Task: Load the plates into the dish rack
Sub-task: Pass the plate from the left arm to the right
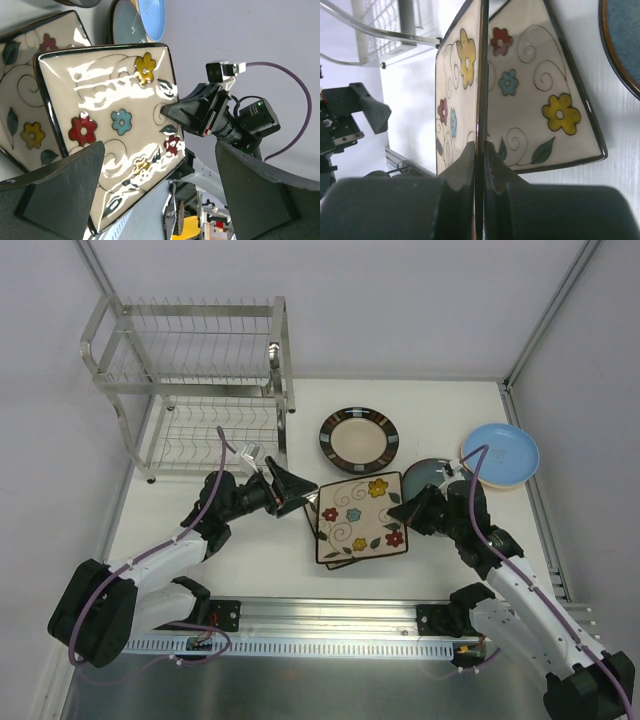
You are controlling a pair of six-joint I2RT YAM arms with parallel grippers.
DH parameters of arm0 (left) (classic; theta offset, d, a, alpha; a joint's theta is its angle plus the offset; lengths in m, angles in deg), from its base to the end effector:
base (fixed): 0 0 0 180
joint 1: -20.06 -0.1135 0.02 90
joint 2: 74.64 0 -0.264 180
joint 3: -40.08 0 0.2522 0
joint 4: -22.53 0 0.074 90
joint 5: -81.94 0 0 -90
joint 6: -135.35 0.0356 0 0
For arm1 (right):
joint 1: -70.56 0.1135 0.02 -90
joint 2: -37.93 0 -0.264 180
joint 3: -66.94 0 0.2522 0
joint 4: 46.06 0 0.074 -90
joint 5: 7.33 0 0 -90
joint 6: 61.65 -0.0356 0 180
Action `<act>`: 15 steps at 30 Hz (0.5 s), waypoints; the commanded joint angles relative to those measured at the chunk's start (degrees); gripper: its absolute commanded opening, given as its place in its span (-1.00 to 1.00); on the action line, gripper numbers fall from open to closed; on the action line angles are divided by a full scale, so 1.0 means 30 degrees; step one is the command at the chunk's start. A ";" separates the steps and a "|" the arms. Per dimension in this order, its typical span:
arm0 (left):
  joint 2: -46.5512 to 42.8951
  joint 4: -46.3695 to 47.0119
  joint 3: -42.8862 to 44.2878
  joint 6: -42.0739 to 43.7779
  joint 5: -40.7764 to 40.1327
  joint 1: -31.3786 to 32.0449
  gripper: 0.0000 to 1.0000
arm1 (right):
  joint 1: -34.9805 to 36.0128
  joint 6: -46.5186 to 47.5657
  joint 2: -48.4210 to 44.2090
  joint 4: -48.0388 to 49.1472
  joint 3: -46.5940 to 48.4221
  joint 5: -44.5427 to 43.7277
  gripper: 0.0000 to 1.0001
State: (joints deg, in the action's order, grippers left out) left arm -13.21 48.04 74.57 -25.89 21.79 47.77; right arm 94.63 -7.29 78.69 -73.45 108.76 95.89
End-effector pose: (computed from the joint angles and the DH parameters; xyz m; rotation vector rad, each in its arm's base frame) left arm 0.1896 -0.1196 0.2285 -0.2377 1.8839 -1.6808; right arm 0.1515 0.0766 0.2423 0.0622 2.1338 0.8721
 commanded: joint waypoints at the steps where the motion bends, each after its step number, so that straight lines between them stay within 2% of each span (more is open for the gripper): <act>1: 0.0527 0.1267 0.1262 0.0515 0.0862 -0.0035 0.87 | -0.0174 -0.0807 -0.1250 0.2993 0.2950 0.1661 -0.99; 11: 0.0266 -0.1717 0.2989 0.2155 0.0716 -0.0035 0.93 | -0.0847 -0.0103 -0.2012 0.1613 0.4710 0.1601 -0.99; 15: 0.0791 -0.1897 0.3664 0.2011 0.1358 -0.0035 0.93 | -0.0935 -0.0337 -0.2070 0.1788 0.5121 0.1923 -0.99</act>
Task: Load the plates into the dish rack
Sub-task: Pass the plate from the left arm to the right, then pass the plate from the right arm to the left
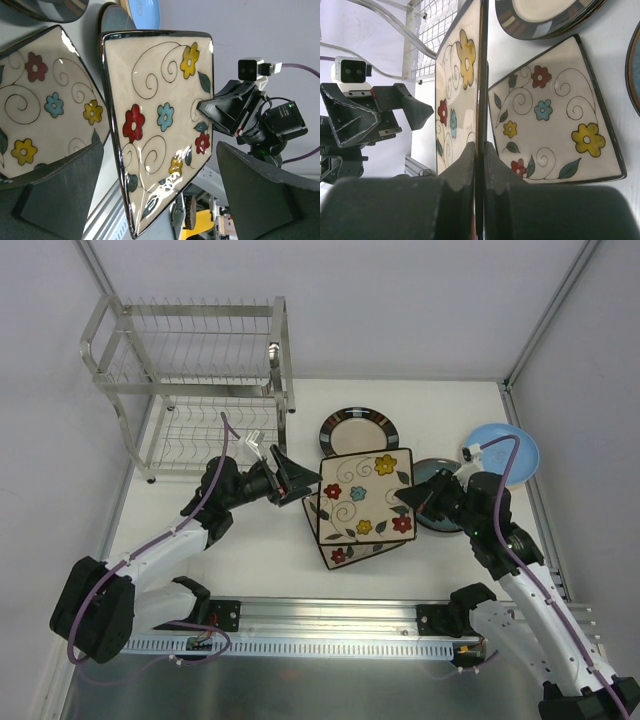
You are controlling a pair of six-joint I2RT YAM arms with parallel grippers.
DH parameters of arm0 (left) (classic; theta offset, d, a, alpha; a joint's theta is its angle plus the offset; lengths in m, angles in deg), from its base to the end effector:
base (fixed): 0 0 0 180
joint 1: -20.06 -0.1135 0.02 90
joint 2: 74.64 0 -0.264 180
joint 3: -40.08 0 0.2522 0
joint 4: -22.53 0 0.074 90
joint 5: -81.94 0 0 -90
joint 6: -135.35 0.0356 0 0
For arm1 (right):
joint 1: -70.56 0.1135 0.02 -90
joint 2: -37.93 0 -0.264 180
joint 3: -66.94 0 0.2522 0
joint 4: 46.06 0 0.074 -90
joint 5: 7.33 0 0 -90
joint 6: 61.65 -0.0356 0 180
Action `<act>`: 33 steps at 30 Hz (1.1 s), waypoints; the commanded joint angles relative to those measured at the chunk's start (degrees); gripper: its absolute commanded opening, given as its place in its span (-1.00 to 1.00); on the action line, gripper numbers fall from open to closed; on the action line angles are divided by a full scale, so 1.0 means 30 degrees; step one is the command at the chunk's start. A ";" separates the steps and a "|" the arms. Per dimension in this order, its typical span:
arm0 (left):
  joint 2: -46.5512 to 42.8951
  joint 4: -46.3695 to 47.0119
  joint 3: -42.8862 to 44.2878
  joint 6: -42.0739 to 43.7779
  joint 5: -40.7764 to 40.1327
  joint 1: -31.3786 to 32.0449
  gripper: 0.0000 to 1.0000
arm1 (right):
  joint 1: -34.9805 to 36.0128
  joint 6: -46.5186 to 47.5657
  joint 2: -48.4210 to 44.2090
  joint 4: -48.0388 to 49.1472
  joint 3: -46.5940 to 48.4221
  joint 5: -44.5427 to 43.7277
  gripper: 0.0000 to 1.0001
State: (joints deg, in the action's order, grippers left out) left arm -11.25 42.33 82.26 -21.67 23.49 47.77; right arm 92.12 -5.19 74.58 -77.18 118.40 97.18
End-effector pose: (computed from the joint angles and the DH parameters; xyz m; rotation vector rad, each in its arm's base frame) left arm 0.2049 -0.1286 0.2557 -0.1396 1.8801 -1.6524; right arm 0.1419 0.0657 0.3051 0.0184 1.9449 0.8896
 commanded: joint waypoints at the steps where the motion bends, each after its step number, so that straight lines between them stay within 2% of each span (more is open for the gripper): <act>1: 0.0283 0.0004 0.1217 0.0632 0.1140 -0.0006 0.93 | -0.0097 -0.1124 -0.0730 0.3267 0.2054 0.1552 -0.99; 10: 0.1104 0.0063 0.2361 0.0516 0.1905 0.0462 0.86 | -0.0156 -0.2180 -0.0525 0.4705 0.2493 0.2110 -0.99; 18: 0.0753 -0.0025 0.1775 -0.0099 0.0617 0.0522 0.90 | -0.0127 -0.1682 -0.0613 0.4410 0.3256 0.1699 -0.99; 22: 0.1016 -0.0025 0.2183 -0.0246 0.1113 0.0638 0.87 | -0.0127 -0.2208 -0.0496 0.5289 0.2935 0.1903 -0.99; 33: 0.1250 0.0063 0.2888 -0.0597 0.1143 0.1780 0.48 | -0.0127 -0.2734 -0.0144 0.6664 0.2613 0.1904 -0.99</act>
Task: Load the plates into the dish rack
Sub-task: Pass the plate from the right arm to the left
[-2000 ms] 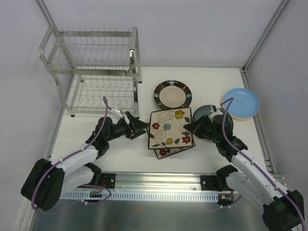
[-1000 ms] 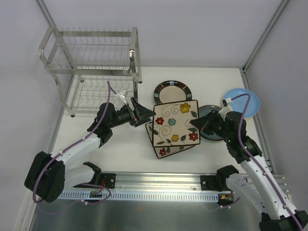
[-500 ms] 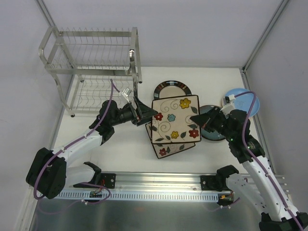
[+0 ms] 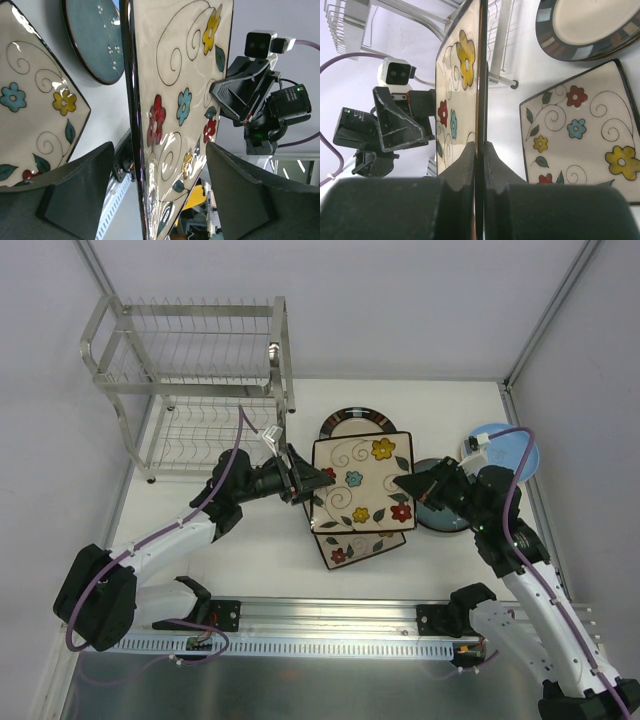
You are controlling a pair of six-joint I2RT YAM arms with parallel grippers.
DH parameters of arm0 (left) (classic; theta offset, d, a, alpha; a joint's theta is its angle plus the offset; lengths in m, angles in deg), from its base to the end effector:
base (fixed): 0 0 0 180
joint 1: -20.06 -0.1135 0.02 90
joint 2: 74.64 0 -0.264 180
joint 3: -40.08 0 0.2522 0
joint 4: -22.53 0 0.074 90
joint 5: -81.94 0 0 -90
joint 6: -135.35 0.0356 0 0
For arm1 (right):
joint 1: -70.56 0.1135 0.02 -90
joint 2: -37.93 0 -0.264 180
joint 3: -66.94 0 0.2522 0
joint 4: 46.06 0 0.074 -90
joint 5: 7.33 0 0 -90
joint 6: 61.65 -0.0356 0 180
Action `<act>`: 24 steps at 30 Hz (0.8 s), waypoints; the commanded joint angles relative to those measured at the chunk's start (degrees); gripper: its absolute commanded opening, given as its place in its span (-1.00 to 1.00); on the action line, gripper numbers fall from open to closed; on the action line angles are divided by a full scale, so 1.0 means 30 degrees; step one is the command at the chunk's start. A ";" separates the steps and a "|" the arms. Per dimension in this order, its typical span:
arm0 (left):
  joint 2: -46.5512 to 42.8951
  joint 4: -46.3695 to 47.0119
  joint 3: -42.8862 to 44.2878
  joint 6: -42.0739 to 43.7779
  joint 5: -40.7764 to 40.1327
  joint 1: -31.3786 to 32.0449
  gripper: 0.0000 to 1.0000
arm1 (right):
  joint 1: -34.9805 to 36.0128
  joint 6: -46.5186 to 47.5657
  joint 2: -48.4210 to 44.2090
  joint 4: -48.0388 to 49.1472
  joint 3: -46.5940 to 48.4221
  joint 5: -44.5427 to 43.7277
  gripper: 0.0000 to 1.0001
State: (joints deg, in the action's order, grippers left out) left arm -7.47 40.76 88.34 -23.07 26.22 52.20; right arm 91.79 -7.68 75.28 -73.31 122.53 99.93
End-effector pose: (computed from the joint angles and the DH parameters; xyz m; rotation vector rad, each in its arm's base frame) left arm 0.2091 -0.1551 0.2739 -0.0398 1.9164 -1.7551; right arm 0.1419 0.0665 0.3357 0.0005 1.8264 0.9824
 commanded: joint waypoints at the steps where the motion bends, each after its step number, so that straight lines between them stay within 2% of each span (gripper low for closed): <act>1: -0.0010 0.0674 0.0921 -0.0132 0.0233 0.0302 0.40 | -0.0046 -0.1964 -0.0348 0.5523 0.1177 0.1015 -0.99; 14: -0.0097 0.1436 0.1068 -0.0600 0.0057 0.0595 -0.15 | -0.0017 -0.2636 -0.0026 0.6578 0.0239 0.1396 -0.99; 21: -0.0273 0.1906 0.0951 -0.0718 -0.0352 0.0566 -0.18 | -0.0046 -0.2785 -0.0055 0.6785 -0.0171 0.1572 -0.99; 24: -0.0302 0.2052 0.0834 -0.0776 -0.0441 0.0595 -0.26 | -0.0018 -0.2756 -0.0113 0.6725 -0.0288 0.1572 -0.99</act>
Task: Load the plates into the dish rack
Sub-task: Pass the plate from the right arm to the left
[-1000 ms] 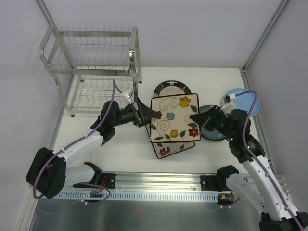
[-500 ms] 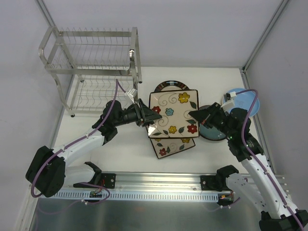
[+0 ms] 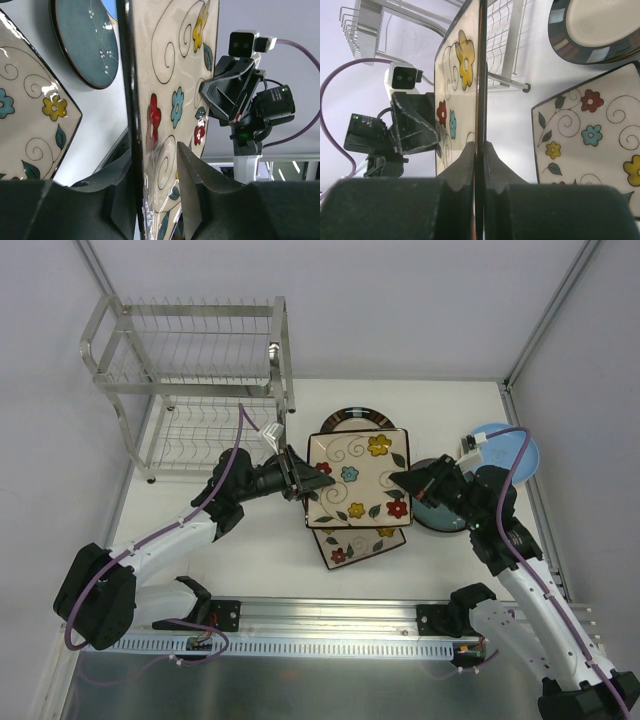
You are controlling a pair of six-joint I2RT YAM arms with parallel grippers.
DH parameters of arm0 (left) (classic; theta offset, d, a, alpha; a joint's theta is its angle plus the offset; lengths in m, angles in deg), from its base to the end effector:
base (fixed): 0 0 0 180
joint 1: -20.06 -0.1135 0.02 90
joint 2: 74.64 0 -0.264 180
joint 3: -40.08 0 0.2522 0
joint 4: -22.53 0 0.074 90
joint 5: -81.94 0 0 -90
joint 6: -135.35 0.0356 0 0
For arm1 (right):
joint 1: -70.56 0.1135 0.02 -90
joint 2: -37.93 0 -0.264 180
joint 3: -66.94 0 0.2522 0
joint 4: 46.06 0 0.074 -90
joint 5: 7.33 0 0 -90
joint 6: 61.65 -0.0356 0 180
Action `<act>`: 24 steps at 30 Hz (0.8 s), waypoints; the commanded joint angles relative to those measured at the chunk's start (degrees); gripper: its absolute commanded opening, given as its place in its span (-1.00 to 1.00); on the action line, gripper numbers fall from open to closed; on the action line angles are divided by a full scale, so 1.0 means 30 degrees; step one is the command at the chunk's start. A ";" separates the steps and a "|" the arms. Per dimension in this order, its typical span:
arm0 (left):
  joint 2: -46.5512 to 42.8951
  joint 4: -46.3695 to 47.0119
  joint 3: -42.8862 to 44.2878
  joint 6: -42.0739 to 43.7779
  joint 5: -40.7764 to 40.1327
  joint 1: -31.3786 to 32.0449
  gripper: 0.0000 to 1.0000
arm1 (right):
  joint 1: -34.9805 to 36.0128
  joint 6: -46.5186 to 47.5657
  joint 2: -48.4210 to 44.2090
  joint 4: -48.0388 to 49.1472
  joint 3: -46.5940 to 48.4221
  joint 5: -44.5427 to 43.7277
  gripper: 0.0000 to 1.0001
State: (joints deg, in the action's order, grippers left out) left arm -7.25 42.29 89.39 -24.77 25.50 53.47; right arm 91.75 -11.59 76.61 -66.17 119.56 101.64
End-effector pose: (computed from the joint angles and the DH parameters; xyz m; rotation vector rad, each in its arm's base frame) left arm 0.2078 -0.1606 0.2820 -0.0363 1.8846 -1.7920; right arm 0.1503 0.0707 0.3277 0.0264 1.7908 1.0633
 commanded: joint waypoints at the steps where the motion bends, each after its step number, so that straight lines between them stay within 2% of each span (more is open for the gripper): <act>1: -0.0375 0.1600 0.0455 -0.0208 -0.0201 0.0143 -0.37 | -0.0032 -0.1480 -0.0558 0.4314 0.0702 0.1004 -0.99; 3: -0.0434 0.1659 0.0455 -0.0179 -0.0201 0.0172 -0.51 | -0.0032 -0.1422 -0.0499 0.4314 0.0614 0.1004 -0.99; 4: -0.0463 0.1747 0.0426 -0.0179 -0.0201 0.0172 -0.66 | -0.0032 -0.1393 -0.0470 0.4314 0.0556 0.1033 -0.99; 6: -0.0697 0.1777 0.0367 -0.0091 -0.0346 0.0172 -0.82 | -0.0032 -0.1305 -0.0441 0.4197 0.0526 0.1121 -0.99; 7: -0.0785 0.1806 0.0309 -0.0004 -0.0434 0.0172 -0.98 | -0.0003 -0.1102 -0.0412 0.4110 0.0497 0.1121 -0.99; 12: -0.1692 0.1777 0.0074 0.1196 -0.0874 0.0143 -1.00 | -0.0032 -0.0076 -0.0440 0.2383 0.0409 0.1005 -0.96; 13: -0.1897 0.1748 0.0074 0.1459 -0.0904 0.0114 -1.00 | -0.0003 0.0332 -0.0470 0.1887 0.0351 0.0917 -0.80; 15: -0.2074 0.1602 0.0219 0.1811 -0.0904 0.0143 -1.00 | -0.0003 0.0802 -0.0528 0.1240 0.0351 0.0770 -0.60; 16: -0.2191 0.1456 0.0336 0.2249 -0.0904 0.0143 -1.00 | -0.0032 0.1327 -0.0558 0.0658 0.0409 0.0712 -0.40; 19: -0.2454 0.0520 0.0893 0.3127 -0.0991 0.0143 -1.00 | -0.0032 0.1887 -0.0529 -0.0165 0.0497 0.0623 -0.10; 21: -0.2602 -0.0240 0.1302 0.3511 -0.1079 0.0143 -1.00 | -0.0003 0.2414 -0.0529 -0.0577 0.0526 0.0507 0.01; 24: -0.2836 -0.0916 0.1800 0.4155 -0.1168 0.0143 -1.00 | -0.0032 0.3115 -0.0587 -0.1456 0.0818 0.0244 0.29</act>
State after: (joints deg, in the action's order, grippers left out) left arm -12.08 34.81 89.08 -15.62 22.73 53.52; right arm 91.53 -5.89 76.09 -70.23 119.27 102.53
